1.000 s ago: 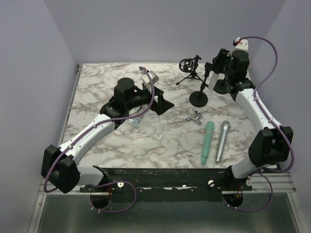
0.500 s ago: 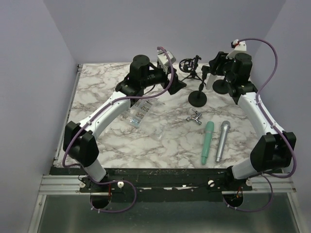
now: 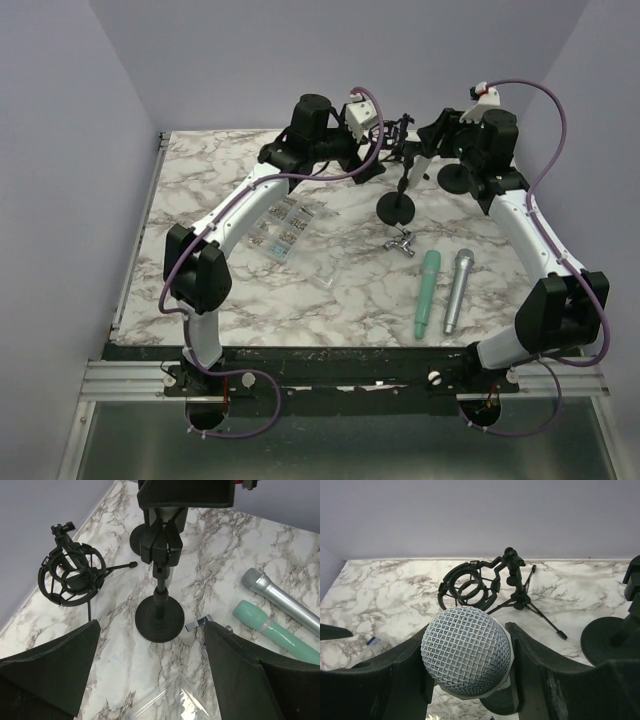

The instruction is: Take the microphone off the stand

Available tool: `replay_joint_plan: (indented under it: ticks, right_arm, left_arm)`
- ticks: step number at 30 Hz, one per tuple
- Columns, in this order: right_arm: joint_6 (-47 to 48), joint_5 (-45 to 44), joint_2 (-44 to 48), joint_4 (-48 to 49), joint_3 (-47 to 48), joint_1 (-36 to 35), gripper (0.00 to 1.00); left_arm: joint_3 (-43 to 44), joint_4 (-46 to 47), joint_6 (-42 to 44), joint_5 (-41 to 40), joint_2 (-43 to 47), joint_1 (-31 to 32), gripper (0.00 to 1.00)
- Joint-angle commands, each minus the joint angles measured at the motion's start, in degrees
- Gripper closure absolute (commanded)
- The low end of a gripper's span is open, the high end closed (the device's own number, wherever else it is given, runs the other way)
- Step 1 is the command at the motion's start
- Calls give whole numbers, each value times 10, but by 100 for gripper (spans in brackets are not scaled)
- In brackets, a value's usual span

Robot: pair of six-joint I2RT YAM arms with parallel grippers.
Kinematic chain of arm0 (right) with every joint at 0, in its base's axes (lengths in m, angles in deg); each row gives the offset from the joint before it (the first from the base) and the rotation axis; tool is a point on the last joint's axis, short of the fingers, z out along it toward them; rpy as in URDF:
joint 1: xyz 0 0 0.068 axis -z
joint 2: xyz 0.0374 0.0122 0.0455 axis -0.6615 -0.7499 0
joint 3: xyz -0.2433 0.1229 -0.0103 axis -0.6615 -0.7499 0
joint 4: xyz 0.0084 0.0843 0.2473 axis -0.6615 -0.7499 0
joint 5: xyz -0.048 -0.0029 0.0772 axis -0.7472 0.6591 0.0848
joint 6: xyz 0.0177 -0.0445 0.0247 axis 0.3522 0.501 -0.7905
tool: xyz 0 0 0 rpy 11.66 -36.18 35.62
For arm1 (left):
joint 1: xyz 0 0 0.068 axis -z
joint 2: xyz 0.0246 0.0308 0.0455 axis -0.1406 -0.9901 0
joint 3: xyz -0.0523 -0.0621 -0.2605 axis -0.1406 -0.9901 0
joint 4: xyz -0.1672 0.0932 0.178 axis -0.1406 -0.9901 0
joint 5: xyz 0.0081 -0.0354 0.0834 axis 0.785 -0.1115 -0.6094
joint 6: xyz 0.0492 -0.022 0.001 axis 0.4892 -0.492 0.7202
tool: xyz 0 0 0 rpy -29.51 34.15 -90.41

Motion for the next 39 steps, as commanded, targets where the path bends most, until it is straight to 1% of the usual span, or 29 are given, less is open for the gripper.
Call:
replay_joint_plan:
  ticks: [1,4,11,14,17,20,27,36,38,39]
  right_arm:
    - [-26,37,-1,27,12,-2,99]
    - [-37,57,0,37,11,-1,99]
    - [-52,75,-9,51,9,-2,99]
    - [-68,84,-10,65,4,-6,99]
    - [-67,80,-13,66,9,-19,99]
    - [-65,71,-17,65,12,-32,100]
    - [-60,36,-33,55,24,-66,99]
    - [-40,-5,-48,38,43,-99,100]
    - [-40,-8,-48,38,43,-103,99]
    - [-40,-11,-48,38,44,-105,99]
  left_arm:
    - [33,-10,20,17,-27,-3,9]
    - [46,4,18,20,-43,-4,7]
    - [65,44,-3,41,-73,-4,6]
    - [61,47,4,45,-72,-4,10]
    - [43,49,19,38,-61,-4,10]
    - [28,53,22,33,-50,-4,8]
    - [20,71,21,33,-46,-8,8]
    - [18,95,8,39,-54,-17,19]
    - [20,98,6,37,-58,-19,23]
    - [24,97,4,35,-60,-20,27]
